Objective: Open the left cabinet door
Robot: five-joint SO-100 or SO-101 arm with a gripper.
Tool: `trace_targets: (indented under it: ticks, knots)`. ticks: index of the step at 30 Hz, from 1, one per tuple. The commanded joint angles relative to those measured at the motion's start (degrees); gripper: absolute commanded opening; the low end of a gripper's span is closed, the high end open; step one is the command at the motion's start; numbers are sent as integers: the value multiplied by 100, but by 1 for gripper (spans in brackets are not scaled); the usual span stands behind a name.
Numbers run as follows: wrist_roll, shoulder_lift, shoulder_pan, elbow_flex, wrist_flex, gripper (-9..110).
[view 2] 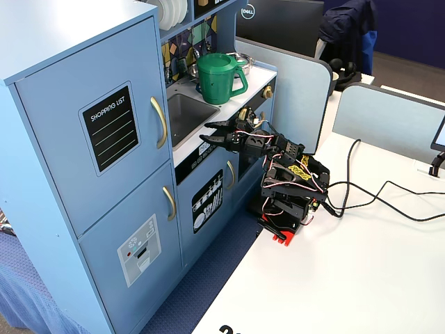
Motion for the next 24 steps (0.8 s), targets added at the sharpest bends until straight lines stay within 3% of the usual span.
trace_targets:
  ticks: [1, 24]
  knots:
    - [-290, -97, -501, -492, -439, 13]
    - [-1178, -2206, -2153, -1521, -2224, 15]
